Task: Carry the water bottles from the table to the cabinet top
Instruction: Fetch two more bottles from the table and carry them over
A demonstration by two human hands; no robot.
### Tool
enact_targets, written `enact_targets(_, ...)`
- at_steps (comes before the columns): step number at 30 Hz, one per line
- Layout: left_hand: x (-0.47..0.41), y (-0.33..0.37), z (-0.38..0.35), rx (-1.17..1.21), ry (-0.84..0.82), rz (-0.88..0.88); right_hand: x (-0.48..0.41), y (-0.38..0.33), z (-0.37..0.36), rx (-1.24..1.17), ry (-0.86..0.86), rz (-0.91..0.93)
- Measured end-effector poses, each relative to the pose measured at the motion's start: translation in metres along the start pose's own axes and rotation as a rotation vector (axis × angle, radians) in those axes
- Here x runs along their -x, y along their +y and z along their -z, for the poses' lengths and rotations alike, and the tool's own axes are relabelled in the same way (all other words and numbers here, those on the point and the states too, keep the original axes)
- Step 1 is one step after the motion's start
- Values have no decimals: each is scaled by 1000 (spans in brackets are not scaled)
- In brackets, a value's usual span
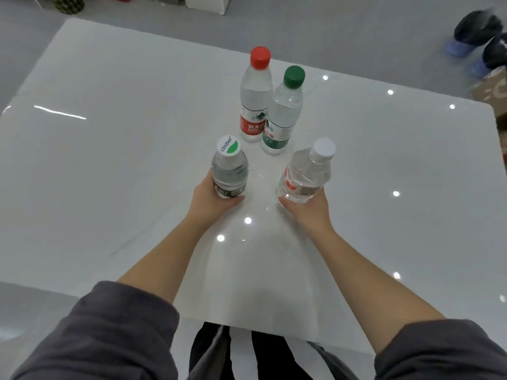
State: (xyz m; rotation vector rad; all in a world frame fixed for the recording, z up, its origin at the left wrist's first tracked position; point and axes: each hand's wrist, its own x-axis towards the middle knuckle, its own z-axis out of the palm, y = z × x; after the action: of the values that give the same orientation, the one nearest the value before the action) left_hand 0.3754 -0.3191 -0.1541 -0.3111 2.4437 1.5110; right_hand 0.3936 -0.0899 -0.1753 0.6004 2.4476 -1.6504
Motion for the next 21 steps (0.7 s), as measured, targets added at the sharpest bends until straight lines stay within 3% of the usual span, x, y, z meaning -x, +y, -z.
enact_targets(11, 80, -16, -10, -134, -393, -168, 136, 32, 3, -92, 205, -111)
enact_targets(21, 152, 8, -63, -202, -728, -269, 253, 69, 29, -228, 559, -257)
